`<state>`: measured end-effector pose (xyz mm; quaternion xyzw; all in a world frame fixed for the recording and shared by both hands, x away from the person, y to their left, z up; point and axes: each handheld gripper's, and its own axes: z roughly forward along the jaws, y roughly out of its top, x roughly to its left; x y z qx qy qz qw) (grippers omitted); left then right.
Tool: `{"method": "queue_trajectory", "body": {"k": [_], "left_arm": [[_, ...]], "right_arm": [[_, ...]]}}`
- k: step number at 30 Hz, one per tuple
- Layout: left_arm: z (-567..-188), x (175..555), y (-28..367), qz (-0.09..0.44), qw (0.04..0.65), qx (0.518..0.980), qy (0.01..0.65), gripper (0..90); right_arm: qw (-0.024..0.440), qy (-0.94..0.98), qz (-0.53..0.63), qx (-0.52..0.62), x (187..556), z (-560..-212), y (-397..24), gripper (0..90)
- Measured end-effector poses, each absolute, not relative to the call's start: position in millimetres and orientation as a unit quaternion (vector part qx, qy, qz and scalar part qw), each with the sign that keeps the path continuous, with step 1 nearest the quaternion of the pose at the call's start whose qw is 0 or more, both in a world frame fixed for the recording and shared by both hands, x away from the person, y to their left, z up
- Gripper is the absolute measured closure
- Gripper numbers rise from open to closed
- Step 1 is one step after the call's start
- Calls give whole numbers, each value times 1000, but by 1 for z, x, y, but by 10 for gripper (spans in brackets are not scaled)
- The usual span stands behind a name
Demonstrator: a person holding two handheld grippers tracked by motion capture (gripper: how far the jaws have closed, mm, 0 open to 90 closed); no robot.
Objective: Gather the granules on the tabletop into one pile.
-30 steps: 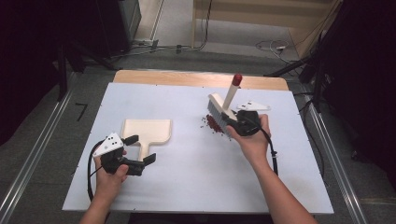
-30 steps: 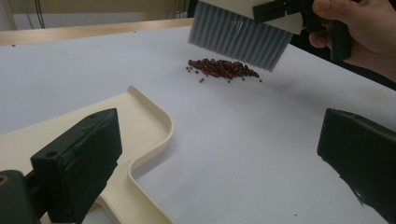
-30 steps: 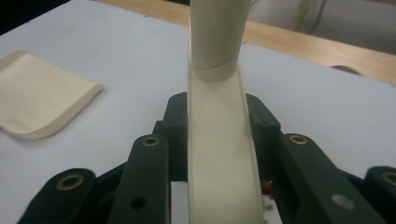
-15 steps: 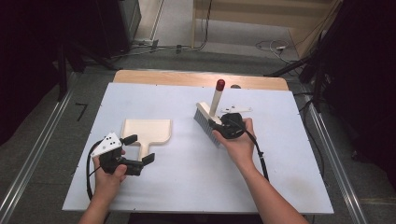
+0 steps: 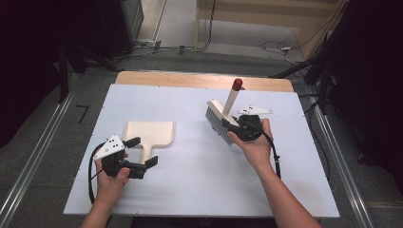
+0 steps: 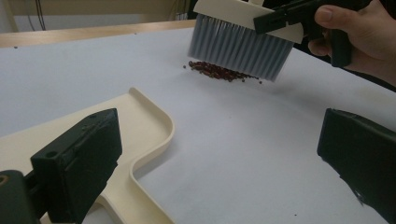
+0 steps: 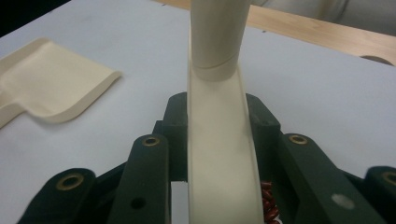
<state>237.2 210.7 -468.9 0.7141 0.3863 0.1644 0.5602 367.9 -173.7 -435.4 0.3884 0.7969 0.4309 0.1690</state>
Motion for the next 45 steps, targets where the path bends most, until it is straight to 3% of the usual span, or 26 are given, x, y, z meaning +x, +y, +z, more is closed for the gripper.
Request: {"method": "queue_trajectory", "body": {"k": [12, 21, 28, 33, 37, 41, 45], "left_arm": [[-469, 237, 210, 165, 560, 714, 386, 3], [-469, 236, 210, 164, 559, 715, 386, 3], [-469, 237, 210, 163, 560, 715, 385, 3], [-470, 237, 209, 163, 561, 715, 386, 3], [-470, 238, 208, 162, 559, 716, 386, 3], [-469, 237, 209, 162, 559, 716, 384, 3], [-468, 236, 212, 163, 564, 711, 386, 3]], "right_arm": [[93, 870, 430, 222, 378, -450, -206, 657], [132, 878, 428, 168, 406, -456, -211, 657], [127, 878, 431, 164, 409, -449, -206, 657], [117, 862, 455, 192, 401, -430, -198, 657], [114, 844, 452, 267, 390, -419, -165, 656], [153, 831, 406, 349, 385, -428, -120, 657], [149, 814, 388, 406, 391, -445, -107, 657]]}}
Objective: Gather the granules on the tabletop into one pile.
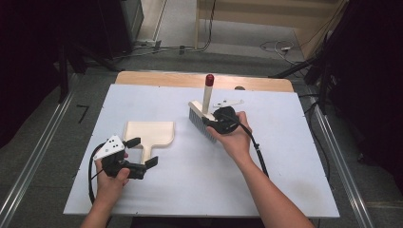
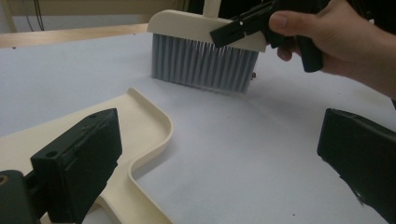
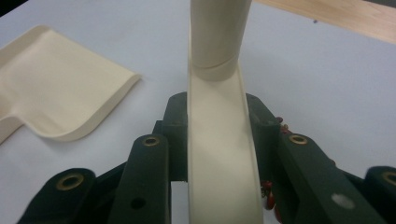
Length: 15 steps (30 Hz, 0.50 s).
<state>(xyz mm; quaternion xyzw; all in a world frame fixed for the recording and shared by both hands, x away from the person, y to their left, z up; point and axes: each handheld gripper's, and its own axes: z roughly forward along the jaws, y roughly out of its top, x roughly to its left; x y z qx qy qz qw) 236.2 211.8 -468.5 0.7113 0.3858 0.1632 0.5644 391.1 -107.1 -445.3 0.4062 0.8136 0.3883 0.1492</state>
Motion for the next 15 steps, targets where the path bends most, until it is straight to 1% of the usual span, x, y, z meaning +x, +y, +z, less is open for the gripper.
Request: {"method": "queue_trajectory", "body": {"k": [4, 7, 11, 15], "left_arm": [[-469, 237, 212, 162, 565, 712, 385, 3], [-469, 238, 210, 162, 563, 714, 383, 3], [-469, 238, 209, 162, 560, 716, 384, 3], [-469, 237, 210, 163, 561, 715, 385, 3]], "right_arm": [[166, 808, 382, 417, 392, -447, -118, 657], [169, 801, 380, 431, 394, -446, -132, 657], [162, 797, 390, 432, 396, -444, -146, 657], [141, 808, 425, 384, 394, -435, -159, 657]]}}
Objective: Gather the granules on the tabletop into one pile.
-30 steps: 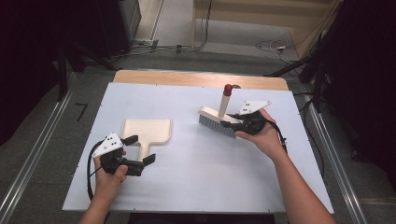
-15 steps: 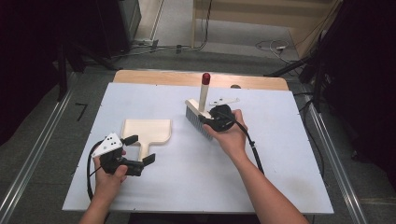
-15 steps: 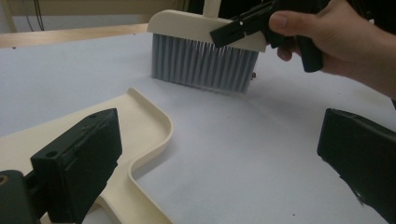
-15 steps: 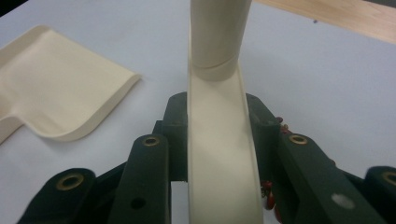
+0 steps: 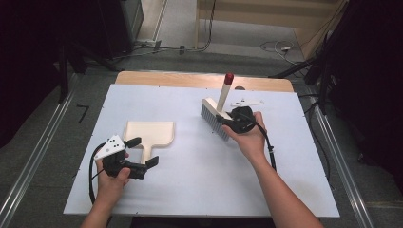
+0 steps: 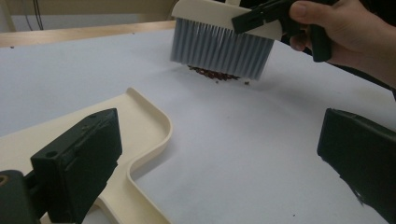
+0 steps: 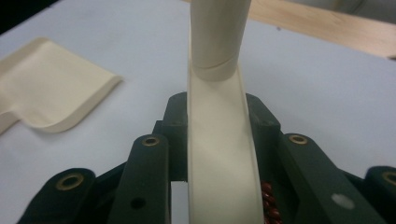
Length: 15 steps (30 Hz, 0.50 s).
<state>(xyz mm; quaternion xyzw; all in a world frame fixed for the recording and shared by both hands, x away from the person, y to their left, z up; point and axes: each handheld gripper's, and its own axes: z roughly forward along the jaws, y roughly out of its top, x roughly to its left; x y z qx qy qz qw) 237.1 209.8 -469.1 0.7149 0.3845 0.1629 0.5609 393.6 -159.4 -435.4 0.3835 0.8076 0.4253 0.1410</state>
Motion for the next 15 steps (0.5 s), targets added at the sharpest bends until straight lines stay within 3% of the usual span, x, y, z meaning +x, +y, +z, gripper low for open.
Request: {"method": "queue_trajectory", "body": {"k": [3, 11, 15], "left_arm": [[-469, 237, 210, 162, 560, 715, 386, 3], [-470, 238, 207, 161, 558, 717, 385, 3], [-470, 237, 206, 161, 558, 717, 385, 3]], "right_arm": [[122, 825, 440, 331, 392, -429, -175, 657], [17, 877, 444, 180, 394, -439, -211, 657], [21, 888, 427, 170, 403, -452, -210, 656]]}}
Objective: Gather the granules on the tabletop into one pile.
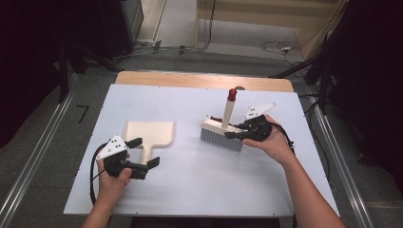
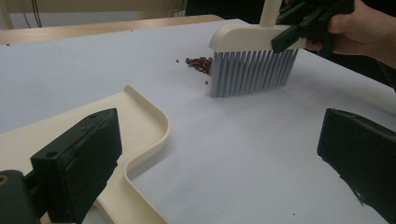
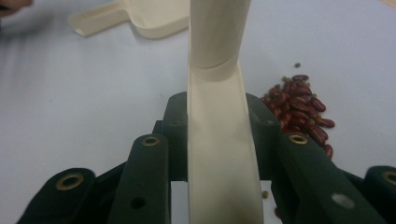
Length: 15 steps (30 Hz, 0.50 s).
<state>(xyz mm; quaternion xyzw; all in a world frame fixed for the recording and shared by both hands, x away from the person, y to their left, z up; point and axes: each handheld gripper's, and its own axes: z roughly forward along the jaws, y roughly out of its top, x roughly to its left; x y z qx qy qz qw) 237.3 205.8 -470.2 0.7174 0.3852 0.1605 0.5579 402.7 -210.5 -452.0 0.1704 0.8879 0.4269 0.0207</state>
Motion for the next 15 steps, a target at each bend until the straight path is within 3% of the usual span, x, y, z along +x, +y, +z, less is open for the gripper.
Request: {"method": "queue_trajectory", "body": {"k": [15], "left_arm": [[-470, 237, 208, 162, 558, 718, 384, 3]], "right_arm": [[83, 867, 424, 247, 416, -451, -217, 657]]}}
